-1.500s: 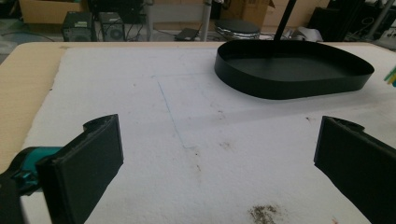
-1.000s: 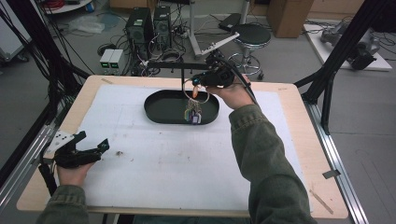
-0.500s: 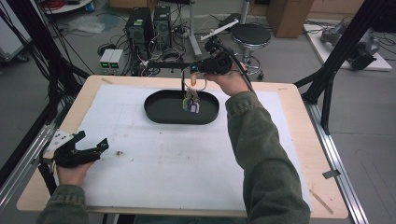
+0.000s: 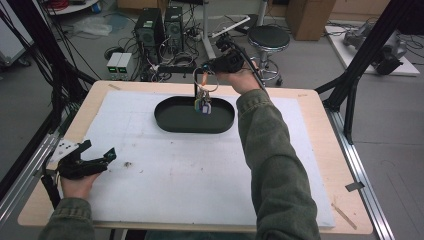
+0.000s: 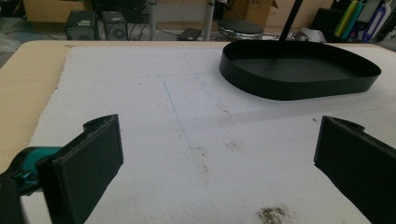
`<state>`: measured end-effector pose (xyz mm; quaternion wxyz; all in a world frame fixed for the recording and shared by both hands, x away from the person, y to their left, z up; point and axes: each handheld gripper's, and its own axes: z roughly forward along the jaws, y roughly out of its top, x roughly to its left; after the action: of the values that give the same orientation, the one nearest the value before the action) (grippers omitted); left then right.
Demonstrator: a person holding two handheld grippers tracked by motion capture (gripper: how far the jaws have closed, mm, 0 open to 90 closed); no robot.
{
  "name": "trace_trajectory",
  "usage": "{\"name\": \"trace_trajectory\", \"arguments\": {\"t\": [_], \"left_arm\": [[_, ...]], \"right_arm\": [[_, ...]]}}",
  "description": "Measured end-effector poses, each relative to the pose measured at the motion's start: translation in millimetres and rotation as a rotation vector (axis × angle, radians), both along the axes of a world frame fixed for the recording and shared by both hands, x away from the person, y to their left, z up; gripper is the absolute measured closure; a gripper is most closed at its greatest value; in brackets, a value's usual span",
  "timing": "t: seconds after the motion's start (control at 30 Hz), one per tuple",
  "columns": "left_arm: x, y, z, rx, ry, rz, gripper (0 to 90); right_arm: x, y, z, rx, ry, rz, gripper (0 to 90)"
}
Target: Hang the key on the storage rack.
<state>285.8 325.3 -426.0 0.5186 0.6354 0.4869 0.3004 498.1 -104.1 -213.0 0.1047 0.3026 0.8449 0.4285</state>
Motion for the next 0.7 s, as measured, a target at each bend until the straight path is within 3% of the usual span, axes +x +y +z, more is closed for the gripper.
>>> {"name": "trace_trajectory", "arguments": {"t": [0.5, 0.7], "left_arm": [[0.7, 0.6, -0.5, 0.007, 0.004, 0.003, 1.8], [1.0, 0.7, -0.5, 0.003, 0.003, 0.006, 1.8]], "right_arm": [[26.4, -11.2, -18.8, 0.002, 0.037, -0.036, 82.7], [31.0, -8.8, -23.9, -0.002, 0.029, -0.045, 82.8]]}}
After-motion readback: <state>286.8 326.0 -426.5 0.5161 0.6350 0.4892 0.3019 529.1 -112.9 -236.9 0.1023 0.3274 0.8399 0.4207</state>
